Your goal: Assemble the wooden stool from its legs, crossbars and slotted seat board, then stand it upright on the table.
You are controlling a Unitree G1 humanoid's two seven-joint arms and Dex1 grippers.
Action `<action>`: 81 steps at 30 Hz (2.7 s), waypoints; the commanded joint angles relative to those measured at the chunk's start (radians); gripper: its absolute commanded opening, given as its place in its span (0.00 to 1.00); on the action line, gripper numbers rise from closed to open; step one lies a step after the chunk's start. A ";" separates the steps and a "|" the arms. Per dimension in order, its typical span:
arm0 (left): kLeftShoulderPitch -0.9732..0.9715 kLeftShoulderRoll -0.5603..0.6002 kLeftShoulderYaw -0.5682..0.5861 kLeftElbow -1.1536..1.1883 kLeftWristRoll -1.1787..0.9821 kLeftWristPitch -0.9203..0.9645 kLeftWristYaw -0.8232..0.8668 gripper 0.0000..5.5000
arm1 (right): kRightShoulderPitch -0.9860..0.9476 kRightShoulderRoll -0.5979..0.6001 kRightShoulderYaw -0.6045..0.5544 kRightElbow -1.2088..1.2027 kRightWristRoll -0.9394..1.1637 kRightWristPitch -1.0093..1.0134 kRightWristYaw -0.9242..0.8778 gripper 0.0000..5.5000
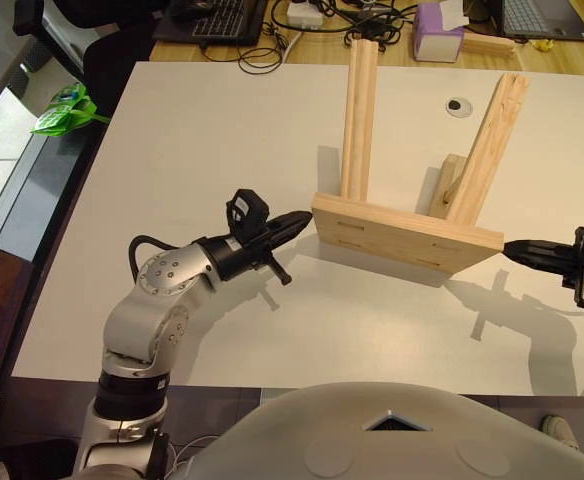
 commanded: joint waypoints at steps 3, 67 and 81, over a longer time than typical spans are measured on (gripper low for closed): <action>0.007 0.042 0.050 0.112 0.048 -0.060 -0.007 0.01 | 0.001 -0.058 0.001 0.099 -0.066 -0.086 0.041 0.00; -0.074 -0.179 -0.157 0.516 0.213 -0.270 -0.064 0.01 | -0.163 0.138 0.352 0.567 -0.332 -0.538 -0.089 0.00; -0.065 -0.179 -0.177 0.477 0.208 -0.252 -0.077 0.01 | -0.154 0.152 0.356 0.521 -0.312 -0.512 -0.089 0.00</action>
